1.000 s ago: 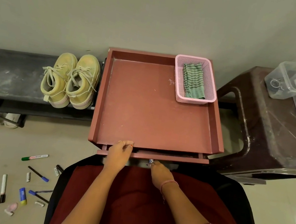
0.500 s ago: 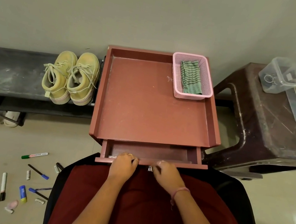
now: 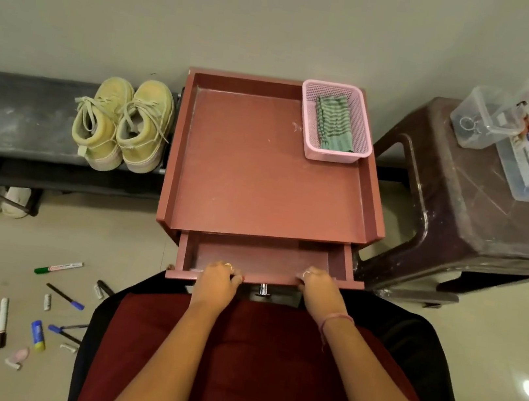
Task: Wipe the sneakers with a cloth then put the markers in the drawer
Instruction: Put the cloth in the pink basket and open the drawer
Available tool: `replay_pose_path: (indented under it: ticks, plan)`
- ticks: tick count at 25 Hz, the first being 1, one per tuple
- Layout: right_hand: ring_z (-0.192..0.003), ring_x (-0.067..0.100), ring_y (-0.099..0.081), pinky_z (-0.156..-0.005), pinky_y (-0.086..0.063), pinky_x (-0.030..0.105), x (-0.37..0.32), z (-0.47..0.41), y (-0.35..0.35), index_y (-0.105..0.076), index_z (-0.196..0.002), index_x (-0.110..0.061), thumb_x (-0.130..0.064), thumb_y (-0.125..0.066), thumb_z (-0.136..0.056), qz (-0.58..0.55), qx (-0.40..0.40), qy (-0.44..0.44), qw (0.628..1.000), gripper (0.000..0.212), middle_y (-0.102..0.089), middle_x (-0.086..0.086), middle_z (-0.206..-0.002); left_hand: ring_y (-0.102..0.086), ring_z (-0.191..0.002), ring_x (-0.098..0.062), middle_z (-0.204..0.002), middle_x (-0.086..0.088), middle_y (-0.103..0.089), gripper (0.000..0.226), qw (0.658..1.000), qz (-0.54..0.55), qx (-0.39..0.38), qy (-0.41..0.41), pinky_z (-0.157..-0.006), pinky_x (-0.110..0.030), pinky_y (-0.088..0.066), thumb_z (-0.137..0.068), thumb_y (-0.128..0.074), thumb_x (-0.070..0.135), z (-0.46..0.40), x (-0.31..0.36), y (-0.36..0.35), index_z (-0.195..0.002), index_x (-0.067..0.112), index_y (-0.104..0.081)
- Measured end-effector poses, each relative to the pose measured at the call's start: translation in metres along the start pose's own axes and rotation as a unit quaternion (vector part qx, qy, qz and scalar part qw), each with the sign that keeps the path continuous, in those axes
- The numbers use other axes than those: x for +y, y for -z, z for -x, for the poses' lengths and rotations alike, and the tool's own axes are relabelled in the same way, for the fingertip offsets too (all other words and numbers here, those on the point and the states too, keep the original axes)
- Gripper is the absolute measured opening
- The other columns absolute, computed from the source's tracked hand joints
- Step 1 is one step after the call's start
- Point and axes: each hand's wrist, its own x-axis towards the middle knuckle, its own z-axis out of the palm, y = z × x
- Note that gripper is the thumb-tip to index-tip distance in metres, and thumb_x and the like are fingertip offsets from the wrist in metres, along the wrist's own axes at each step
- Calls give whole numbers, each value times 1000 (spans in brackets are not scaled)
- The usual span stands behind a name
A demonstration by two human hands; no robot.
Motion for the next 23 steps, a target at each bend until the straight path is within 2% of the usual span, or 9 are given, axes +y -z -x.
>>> replay_pose_path:
  ticks: [5,7,10,12,14,16,18,20,23]
  plan:
    - [-100,24,-60,-83,-46,30,-3,25,-5,-65,-98,-5,2,-44,-91,29,-74,-17,997,23,-62,9,-107,-67,-92,-21,-102,-5,-72,16,997,44,-46,52,-85,-33,-53,-88,-65,20,27,-3,-5,-94,8,-74]
    - [-102,24,-60,-85,-45,32,-3,33,-11,-65,-103,-6,-1,-44,-92,42,-94,-24,994,24,-62,9,-110,-66,-90,-18,-100,-1,-71,15,996,52,-52,51,-82,-26,-51,-88,-67,18,36,-5,-10,-96,9,-75]
    - [-106,23,-58,-91,-44,33,-6,41,-12,-64,-110,-12,1,-42,-93,54,-84,-40,994,31,-61,5,-111,-66,-92,-20,-102,-7,-70,17,997,41,-50,45,-83,-28,-49,-89,-64,15,46,-4,-12,-97,4,-74]
    - [-94,23,-59,-87,-45,30,-10,44,-9,-63,-94,-12,6,-43,-89,50,-85,-45,994,28,-59,3,-90,-67,-92,-21,-102,-9,-71,15,996,43,-53,50,-83,-29,-51,-89,-62,11,45,-3,-11,-94,2,-74]
    - [-87,21,-54,-76,-41,24,-12,43,-6,-49,-83,-14,5,-43,-88,42,-93,-63,993,20,-50,1,-76,-67,-92,-23,-102,-9,-72,14,996,40,-55,54,-84,-30,-52,-89,-63,12,43,-3,-10,-89,3,-74]
    - [-88,22,-59,-69,-36,22,-14,40,-3,-45,-81,-15,3,-43,-90,37,-109,-79,990,19,-51,5,-82,-67,-92,-24,-103,-9,-72,14,996,35,-54,55,-85,-32,-53,-89,-64,15,44,-2,-8,-89,5,-74]
    - [-95,24,-64,-67,-38,23,-15,37,-2,-52,-81,-15,4,-43,-88,49,-132,-80,987,22,-53,6,-86,-66,-93,-25,-103,-9,-71,17,997,29,-55,55,-86,-32,-52,-90,-63,17,45,0,-8,-92,4,-74]
    - [-101,24,-63,-72,-43,26,-17,38,1,-63,-94,-13,7,-42,-87,68,-135,-76,986,30,-60,8,-99,-66,-95,-24,-105,-9,-71,19,996,27,-61,57,-87,-31,-52,-91,-60,16,45,0,-8,-94,3,-74]
    - [-102,25,-61,-80,-48,29,-20,41,3,-63,-107,-7,7,-41,-88,94,-108,-55,988,33,-61,10,-112,-66,-94,-24,-104,-8,-71,22,996,23,-74,43,-84,-32,-53,-91,-57,18,45,2,-2,-94,3,-73]
